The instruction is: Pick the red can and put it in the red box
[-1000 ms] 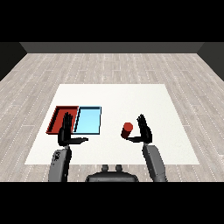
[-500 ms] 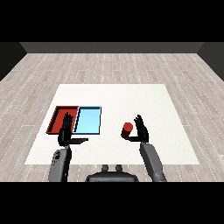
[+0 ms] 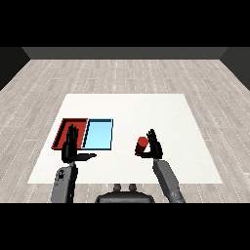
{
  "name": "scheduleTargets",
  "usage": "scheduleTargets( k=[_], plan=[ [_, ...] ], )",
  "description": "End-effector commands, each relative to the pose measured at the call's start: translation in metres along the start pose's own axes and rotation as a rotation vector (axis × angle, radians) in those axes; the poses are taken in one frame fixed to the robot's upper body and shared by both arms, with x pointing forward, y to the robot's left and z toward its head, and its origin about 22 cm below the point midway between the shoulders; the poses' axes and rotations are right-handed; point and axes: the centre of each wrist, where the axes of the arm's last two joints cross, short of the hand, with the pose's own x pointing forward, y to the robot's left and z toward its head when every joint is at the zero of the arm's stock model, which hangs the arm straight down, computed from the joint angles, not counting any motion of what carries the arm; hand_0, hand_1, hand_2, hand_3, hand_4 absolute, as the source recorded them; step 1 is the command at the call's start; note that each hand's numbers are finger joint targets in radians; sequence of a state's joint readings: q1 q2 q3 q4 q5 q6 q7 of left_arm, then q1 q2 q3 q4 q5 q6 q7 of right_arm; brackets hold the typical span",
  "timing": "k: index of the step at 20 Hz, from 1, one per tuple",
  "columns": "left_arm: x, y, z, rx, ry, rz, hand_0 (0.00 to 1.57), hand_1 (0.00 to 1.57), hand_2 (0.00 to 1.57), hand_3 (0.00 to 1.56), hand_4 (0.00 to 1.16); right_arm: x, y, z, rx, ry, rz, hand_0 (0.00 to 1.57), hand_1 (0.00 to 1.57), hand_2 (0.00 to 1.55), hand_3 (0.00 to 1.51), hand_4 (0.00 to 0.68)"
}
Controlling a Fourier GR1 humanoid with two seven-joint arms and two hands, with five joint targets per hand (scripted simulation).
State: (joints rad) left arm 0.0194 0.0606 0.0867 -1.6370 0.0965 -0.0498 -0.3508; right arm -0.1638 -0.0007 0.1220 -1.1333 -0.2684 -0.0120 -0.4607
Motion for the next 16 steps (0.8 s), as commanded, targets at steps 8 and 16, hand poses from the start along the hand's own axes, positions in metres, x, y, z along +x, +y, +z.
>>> scheduleTargets(
  k=[8, 16],
  plan=[
    [0.004, -0.005, 0.005, 0.017, -0.003, 0.016, 0.0, 0.0, 0.0, 0.0, 0.0, -0.004, -0.009, -0.012, 0.028, 0.005, -0.022, 0.0, 0.0, 0.0, 0.0, 0.0],
    [-0.012, 0.003, 0.001, -0.007, 0.01, 0.016, 0.0, 0.0, 0.0, 0.0, 0.0, 0.0, 0.018, -0.027, 0.012, 0.023, -0.005, 0.0, 0.0, 0.0, 0.0, 0.0]
  ],
)
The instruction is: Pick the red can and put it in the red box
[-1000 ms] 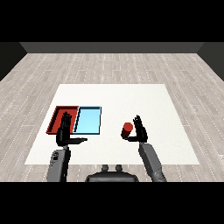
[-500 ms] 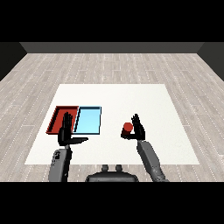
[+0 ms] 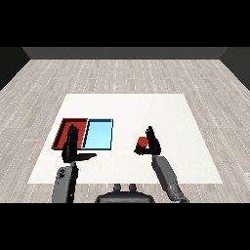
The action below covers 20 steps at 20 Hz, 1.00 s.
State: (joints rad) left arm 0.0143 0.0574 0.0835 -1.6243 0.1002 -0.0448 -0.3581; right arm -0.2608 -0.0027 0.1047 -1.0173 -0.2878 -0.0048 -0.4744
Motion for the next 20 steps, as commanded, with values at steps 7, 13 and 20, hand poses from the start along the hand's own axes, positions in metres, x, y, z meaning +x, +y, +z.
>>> scheduleTargets(
  k=[7, 13, 20],
  plan=[
    [0.007, -0.013, 0.004, -0.011, 0.005, -0.002, 0.0, 0.0, 0.0, 0.0, 0.0, -0.009, 0.0, -0.002, 0.0, 0.011, 0.009, 0.0, 0.0, 0.0, 0.0, 0.0],
    [-0.001, -0.009, 0.012, -0.002, 0.011, -0.003, 0.0, 0.0, 0.0, 0.0, 0.0, -0.009, 0.0, -0.023, 0.01, 0.044, 0.024, 0.0, 0.0, 0.0, 0.0, 0.0],
    [-0.015, -0.003, 0.005, 0.018, -0.009, -0.018, 0.0, 0.0, 0.0, 0.0, 0.0, -0.007, 0.019, -0.015, -0.027, 0.063, -0.001, 0.0, 0.0, 0.0, 0.0, 0.0]
  ],
)
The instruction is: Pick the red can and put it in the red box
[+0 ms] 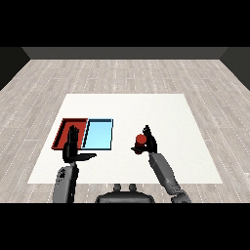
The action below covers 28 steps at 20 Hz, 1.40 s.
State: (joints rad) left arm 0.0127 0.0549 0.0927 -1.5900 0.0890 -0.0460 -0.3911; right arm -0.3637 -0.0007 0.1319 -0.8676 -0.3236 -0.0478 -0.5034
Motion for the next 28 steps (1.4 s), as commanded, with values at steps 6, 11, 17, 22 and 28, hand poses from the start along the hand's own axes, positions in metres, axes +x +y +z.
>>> scheduleTargets(
  k=[6, 11, 17, 22, 28],
  plan=[
    [-0.006, -0.008, -0.003, -0.001, 0.001, -0.009, 0.0, 0.0, 0.0, 0.0, 0.0, -0.001, 0.0, 0.011, -0.065, 0.016, 0.076, 1.48, 1.48, 1.47, 1.44, 0.662],
    [0.014, 0.0, 0.006, 0.006, -0.004, -0.034, 0.0, 0.0, 0.0, 0.0, 0.0, 0.029, 0.011, -0.009, -0.057, -0.021, 0.154, 1.49, 1.49, 1.46, 1.44, 0.661],
    [-0.007, -0.027, 0.006, -0.02, 0.004, -0.017, 0.0, 0.0, 0.0, 0.0, 0.0, 0.029, 0.01, 0.006, -0.026, -0.065, 0.205, 1.47, 1.47, 1.46, 1.42, 0.651],
    [-0.006, -0.016, -0.005, -0.065, 0.024, 0.021, 0.0, 0.0, 0.0, 0.0, 0.0, 0.038, 0.034, 0.009, -0.033, -0.123, 0.164, 1.44, 1.44, 1.44, 1.41, 0.653],
    [-0.006, -0.04, -0.006, -0.12, 0.049, -0.011, 0.0, 0.0, 0.0, 0.0, 0.0, 0.079, 0.04, -0.001, -0.009, -0.188, 0.153, 1.45, 1.45, 1.45, 1.41, 0.647]
  ],
)
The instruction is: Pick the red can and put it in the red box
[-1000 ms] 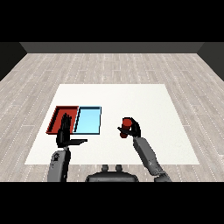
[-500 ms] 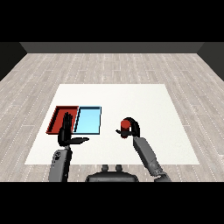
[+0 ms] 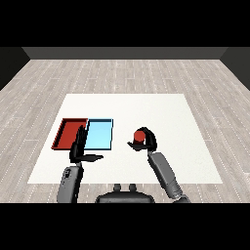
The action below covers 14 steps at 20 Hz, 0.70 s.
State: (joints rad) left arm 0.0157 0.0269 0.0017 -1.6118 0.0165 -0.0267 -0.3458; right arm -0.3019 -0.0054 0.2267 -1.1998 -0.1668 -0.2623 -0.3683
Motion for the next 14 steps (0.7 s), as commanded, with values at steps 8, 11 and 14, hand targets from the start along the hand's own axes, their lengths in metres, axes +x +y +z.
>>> scheduleTargets(
  k=[8, 11, 14],
  plan=[
    [0.009, -0.076, -0.029, -0.154, 0.062, 0.07, 0.0, 0.0, 0.0, 0.0, 0.0, 0.034, 0.029, 0.012, 0.017, -0.067, -0.05, 1.43, 1.43, 1.44, 1.42, 0.649],
    [0.003, -0.082, -0.029, -0.165, 0.067, 0.098, 0.0, 0.0, 0.0, 0.0, 0.0, 0.033, 0.018, 0.0, 0.028, -0.095, -0.031, 1.41, 1.41, 1.44, 1.42, 0.653],
    [0.005, -0.085, -0.024, -0.174, 0.067, 0.104, 0.0, 0.0, 0.0, 0.0, 0.0, 0.03, 0.019, -0.016, 0.027, -0.095, -0.031, 1.41, 1.41, 1.44, 1.42, 0.653]
  ],
)
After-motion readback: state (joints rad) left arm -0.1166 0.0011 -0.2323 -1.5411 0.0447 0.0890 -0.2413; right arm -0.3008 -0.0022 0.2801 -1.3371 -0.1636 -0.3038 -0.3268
